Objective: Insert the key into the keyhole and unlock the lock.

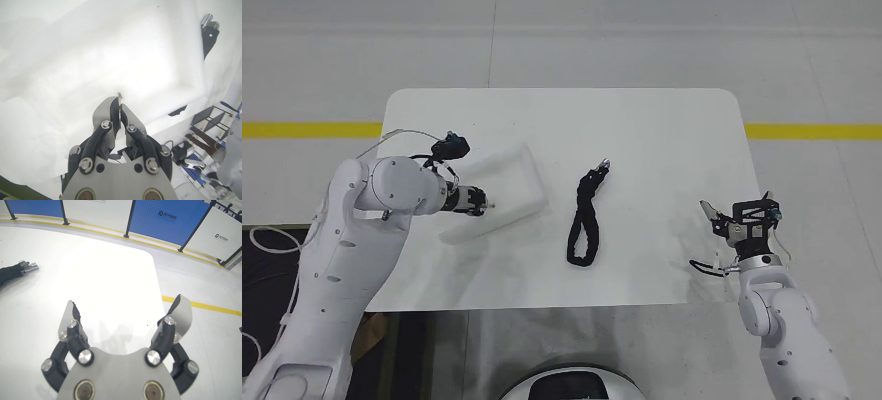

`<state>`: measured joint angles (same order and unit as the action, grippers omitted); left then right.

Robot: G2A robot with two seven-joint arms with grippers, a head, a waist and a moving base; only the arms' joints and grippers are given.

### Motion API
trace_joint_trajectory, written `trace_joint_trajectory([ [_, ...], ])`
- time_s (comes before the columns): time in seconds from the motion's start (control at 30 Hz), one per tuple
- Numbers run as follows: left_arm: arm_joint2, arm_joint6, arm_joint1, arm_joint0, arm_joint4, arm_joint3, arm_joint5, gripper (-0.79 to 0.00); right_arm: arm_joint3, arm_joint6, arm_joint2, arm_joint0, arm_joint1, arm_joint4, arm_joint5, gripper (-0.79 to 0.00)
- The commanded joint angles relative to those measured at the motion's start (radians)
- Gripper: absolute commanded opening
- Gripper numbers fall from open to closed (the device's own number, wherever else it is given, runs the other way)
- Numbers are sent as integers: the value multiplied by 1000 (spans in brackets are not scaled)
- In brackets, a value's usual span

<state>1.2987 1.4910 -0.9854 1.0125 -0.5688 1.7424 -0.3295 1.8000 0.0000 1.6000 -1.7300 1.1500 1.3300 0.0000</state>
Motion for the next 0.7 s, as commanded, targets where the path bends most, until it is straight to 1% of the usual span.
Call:
trace_joint_trajectory([
  [0.0,16,30,12,6,37,3,30,-785,0,0,0,0,0,0,0,0],
  [0.1,9,43,35,4,66,-18,42,-785,0,0,0,0,0,0,0,0],
  [0.17,-16,34,53,0,72,-46,33,-785,0,0,0,0,0,0,0,0],
  [0.2,-39,36,62,-14,61,-50,35,-785,0,0,0,0,0,0,0,0],
  [0.23,-46,35,65,-18,59,-51,35,-785,0,0,0,0,0,0,0,0],
  [0.63,-46,35,65,-18,59,-51,35,-785,0,0,0,0,0,0,0,0],
  [0.67,-36,11,68,-39,67,-49,10,-785,0,0,0,0,0,0,0,0],
])
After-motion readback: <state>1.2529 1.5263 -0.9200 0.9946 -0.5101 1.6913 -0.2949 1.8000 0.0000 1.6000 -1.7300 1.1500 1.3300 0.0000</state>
